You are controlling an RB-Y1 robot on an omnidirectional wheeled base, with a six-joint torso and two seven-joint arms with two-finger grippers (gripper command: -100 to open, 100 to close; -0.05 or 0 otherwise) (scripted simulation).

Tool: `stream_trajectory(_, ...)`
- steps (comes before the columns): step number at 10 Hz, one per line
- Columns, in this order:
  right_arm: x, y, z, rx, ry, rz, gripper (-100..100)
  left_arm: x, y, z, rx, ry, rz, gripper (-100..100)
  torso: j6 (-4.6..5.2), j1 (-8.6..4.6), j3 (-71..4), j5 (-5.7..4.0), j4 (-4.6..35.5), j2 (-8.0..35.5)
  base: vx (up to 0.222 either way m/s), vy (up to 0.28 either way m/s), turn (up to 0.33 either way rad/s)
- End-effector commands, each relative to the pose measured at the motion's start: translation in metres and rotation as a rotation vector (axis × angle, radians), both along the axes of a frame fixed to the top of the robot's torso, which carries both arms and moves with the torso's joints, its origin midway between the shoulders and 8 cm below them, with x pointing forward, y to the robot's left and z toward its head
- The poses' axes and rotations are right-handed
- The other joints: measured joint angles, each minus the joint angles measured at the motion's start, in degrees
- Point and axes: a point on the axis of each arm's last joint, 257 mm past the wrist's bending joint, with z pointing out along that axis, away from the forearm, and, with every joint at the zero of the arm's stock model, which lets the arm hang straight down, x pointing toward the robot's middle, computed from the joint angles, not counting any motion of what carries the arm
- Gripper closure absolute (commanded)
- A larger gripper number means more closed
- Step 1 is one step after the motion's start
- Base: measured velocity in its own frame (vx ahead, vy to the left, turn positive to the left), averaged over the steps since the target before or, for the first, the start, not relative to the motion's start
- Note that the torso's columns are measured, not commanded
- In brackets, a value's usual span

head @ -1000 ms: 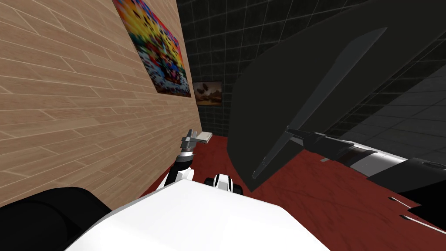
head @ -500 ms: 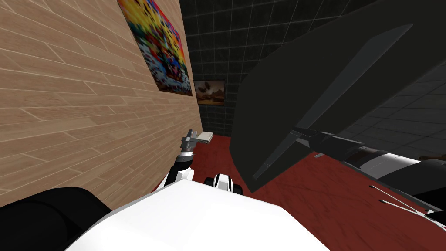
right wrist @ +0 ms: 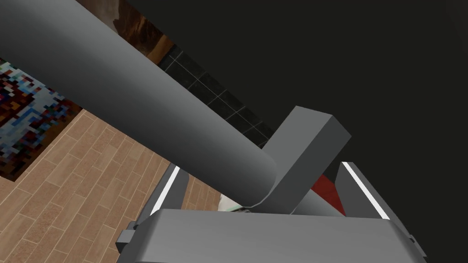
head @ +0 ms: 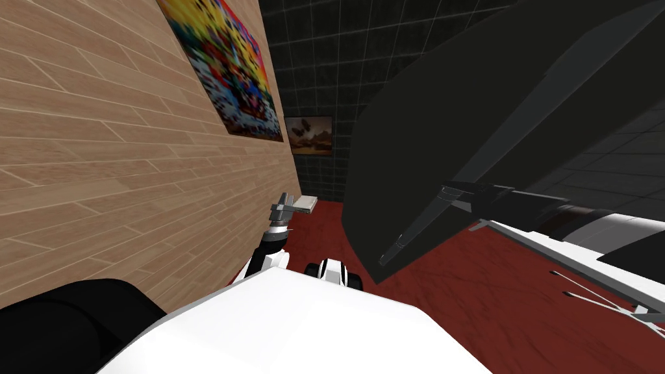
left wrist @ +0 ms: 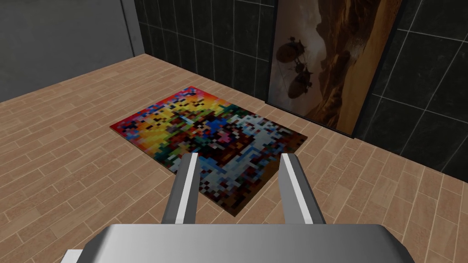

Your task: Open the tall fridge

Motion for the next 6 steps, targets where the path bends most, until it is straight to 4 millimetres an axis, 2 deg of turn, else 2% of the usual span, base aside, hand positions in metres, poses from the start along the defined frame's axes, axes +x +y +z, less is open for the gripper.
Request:
stream_trajectory(1, 0.0, -0.0006, 0.0002, 0.003, 0.003, -0.002, 0, 0.0, 0.0, 0.0, 0.0, 0.0, 0.0, 0, -0.02, 0.09, 0.07, -0.03, -0.05, 0.05, 0.005, -0.01, -0.002)
stream_trajectory(6, 0.0, -0.0011, -0.0058, 0.007, 0.019, -0.002, 0, 0.0, 0.0, 0.0, 0.0, 0.0, 0.0, 0, 0.03, -0.32, -0.01, -0.22, -0.12, -0.11, 0.0, 0.0, 0.0)
